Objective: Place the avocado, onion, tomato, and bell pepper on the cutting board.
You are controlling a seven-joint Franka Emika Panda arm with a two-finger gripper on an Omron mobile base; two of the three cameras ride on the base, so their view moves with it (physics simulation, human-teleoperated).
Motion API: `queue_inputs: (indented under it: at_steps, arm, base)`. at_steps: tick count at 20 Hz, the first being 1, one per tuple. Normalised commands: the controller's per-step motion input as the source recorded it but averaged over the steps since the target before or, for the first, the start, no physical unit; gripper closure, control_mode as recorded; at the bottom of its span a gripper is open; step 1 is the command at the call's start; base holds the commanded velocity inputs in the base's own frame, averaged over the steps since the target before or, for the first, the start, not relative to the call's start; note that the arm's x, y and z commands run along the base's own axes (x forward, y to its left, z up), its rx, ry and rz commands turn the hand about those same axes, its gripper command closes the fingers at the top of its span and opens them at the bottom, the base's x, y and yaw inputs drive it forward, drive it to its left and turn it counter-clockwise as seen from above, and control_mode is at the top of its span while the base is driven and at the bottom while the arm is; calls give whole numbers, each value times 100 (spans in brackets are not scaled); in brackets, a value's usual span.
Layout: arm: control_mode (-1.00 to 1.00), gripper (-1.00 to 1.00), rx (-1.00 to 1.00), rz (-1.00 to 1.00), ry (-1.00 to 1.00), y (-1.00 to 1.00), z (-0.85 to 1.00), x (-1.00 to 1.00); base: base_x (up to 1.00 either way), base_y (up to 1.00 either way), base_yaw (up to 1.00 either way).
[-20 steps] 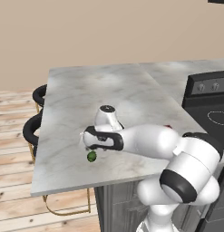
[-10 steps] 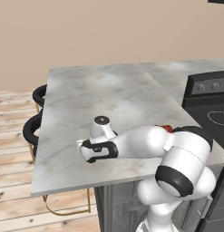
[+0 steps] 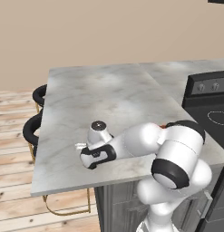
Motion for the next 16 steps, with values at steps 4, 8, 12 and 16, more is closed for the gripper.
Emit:
queue_inputs:
  at_steps: [4,8,12,16]
  arm:
    - [-100,-100,-2,-8,-2,0,-18,18]
    - [-100,-100,0,-7,-2,0,-16,24]
    - [-100,-100,0,-7,-3,4,-14,21]
    - [-100,-100,0,-6,-2,11,-14,15]
  base:
    - [0,0,0]
    - [0,0,0]
    - [0,0,0]
    - [0,0,0]
